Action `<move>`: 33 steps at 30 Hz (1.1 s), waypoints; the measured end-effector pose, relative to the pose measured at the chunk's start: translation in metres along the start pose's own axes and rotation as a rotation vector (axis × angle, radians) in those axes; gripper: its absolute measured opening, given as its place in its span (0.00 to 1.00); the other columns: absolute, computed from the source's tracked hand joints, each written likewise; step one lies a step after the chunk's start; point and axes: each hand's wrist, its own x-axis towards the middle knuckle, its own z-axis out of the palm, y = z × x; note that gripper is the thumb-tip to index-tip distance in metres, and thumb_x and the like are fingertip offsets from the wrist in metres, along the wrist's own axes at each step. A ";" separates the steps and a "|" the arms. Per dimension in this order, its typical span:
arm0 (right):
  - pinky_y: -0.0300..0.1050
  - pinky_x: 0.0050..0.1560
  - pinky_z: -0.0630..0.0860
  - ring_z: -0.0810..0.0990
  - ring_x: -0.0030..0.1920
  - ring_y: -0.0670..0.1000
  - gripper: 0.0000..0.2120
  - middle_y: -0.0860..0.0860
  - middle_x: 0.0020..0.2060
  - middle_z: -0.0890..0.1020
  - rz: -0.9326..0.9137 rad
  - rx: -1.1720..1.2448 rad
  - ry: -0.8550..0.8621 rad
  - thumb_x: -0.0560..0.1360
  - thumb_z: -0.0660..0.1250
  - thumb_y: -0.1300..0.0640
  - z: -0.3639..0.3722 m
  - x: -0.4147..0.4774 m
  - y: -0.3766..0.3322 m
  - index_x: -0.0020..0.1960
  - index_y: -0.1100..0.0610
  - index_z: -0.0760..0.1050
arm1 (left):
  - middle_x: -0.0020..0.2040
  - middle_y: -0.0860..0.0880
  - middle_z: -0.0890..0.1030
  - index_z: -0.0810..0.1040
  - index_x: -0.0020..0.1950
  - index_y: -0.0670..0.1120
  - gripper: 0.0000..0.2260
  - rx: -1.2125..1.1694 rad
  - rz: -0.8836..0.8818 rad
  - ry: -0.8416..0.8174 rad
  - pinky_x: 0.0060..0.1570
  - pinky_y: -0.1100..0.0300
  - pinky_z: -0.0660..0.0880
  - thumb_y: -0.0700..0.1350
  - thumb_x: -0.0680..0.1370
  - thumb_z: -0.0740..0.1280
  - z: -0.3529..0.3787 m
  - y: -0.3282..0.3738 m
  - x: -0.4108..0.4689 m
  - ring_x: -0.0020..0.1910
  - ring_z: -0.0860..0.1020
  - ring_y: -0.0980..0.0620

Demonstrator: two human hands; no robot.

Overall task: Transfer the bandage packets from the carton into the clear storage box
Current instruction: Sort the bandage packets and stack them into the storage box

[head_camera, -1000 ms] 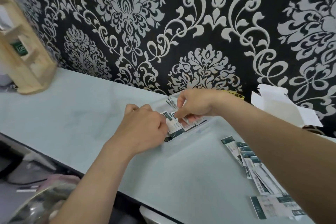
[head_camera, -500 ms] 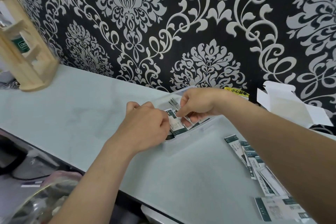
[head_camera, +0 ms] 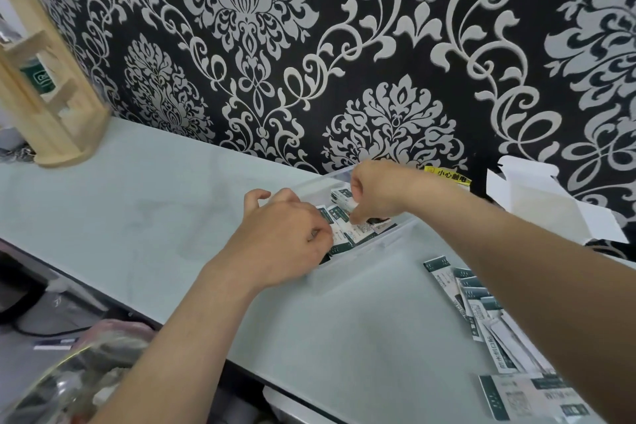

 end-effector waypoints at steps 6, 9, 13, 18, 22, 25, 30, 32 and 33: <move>0.42 0.33 0.71 0.76 0.37 0.54 0.18 0.51 0.35 0.74 0.012 -0.178 0.039 0.68 0.74 0.56 0.020 0.013 -0.006 0.34 0.56 0.64 | 0.53 0.60 0.78 0.81 0.49 0.54 0.21 -0.008 -0.023 -0.075 0.64 0.49 0.46 0.51 0.72 0.49 0.002 -0.002 0.001 0.58 0.65 0.57; 0.41 0.36 0.74 0.77 0.36 0.52 0.14 0.50 0.34 0.76 0.019 -0.146 0.033 0.70 0.71 0.55 0.020 0.014 -0.006 0.35 0.55 0.66 | 0.53 0.59 0.78 0.81 0.49 0.54 0.20 -0.001 -0.028 -0.078 0.65 0.48 0.46 0.51 0.73 0.49 0.001 -0.001 0.002 0.58 0.65 0.57; 0.44 0.42 0.80 0.83 0.39 0.52 0.07 0.52 0.39 0.81 0.032 -0.052 0.032 0.74 0.67 0.55 0.016 0.016 -0.003 0.42 0.57 0.72 | 0.54 0.58 0.78 0.81 0.50 0.55 0.17 -0.015 -0.033 -0.082 0.66 0.47 0.47 0.48 0.75 0.53 -0.001 0.000 0.001 0.59 0.65 0.56; 0.48 0.46 0.83 0.86 0.40 0.53 0.03 0.56 0.41 0.85 0.034 0.027 0.024 0.76 0.65 0.60 0.015 0.018 0.000 0.46 0.60 0.77 | 0.56 0.59 0.76 0.81 0.51 0.57 0.16 -0.008 -0.040 -0.110 0.68 0.45 0.46 0.48 0.76 0.53 -0.003 0.002 0.000 0.60 0.64 0.56; 0.49 0.46 0.83 0.86 0.40 0.53 0.05 0.56 0.40 0.86 0.036 0.041 0.027 0.75 0.65 0.62 0.017 0.018 0.001 0.49 0.62 0.78 | 0.59 0.59 0.75 0.80 0.54 0.59 0.16 -0.007 -0.052 -0.133 0.69 0.43 0.45 0.49 0.77 0.54 -0.005 0.004 0.000 0.62 0.63 0.55; 0.48 0.48 0.82 0.85 0.43 0.52 0.05 0.55 0.43 0.85 0.029 0.024 0.040 0.74 0.67 0.61 0.018 0.015 0.002 0.50 0.60 0.78 | 0.61 0.59 0.73 0.78 0.58 0.63 0.17 -0.006 -0.059 -0.144 0.70 0.42 0.45 0.49 0.78 0.54 -0.007 0.005 0.000 0.63 0.62 0.54; 0.46 0.48 0.80 0.83 0.47 0.53 0.08 0.53 0.48 0.82 0.016 0.015 0.098 0.73 0.69 0.60 0.018 0.007 0.001 0.52 0.59 0.76 | 0.62 0.60 0.72 0.77 0.59 0.65 0.17 -0.007 -0.060 -0.154 0.70 0.42 0.45 0.50 0.78 0.55 -0.007 0.005 0.001 0.65 0.62 0.55; 0.47 0.49 0.79 0.81 0.49 0.54 0.06 0.53 0.49 0.81 0.000 0.046 0.164 0.75 0.67 0.60 0.016 0.002 0.001 0.51 0.58 0.77 | 0.62 0.60 0.72 0.78 0.58 0.64 0.17 -0.015 -0.061 -0.150 0.70 0.42 0.45 0.49 0.77 0.55 -0.008 0.005 0.001 0.64 0.62 0.55; 0.47 0.49 0.79 0.80 0.49 0.53 0.05 0.52 0.49 0.81 -0.012 0.079 0.201 0.75 0.66 0.60 0.013 -0.003 0.002 0.50 0.57 0.77 | 0.62 0.61 0.72 0.78 0.58 0.63 0.16 -0.014 -0.062 -0.144 0.70 0.42 0.45 0.50 0.77 0.55 -0.009 0.006 0.001 0.65 0.62 0.55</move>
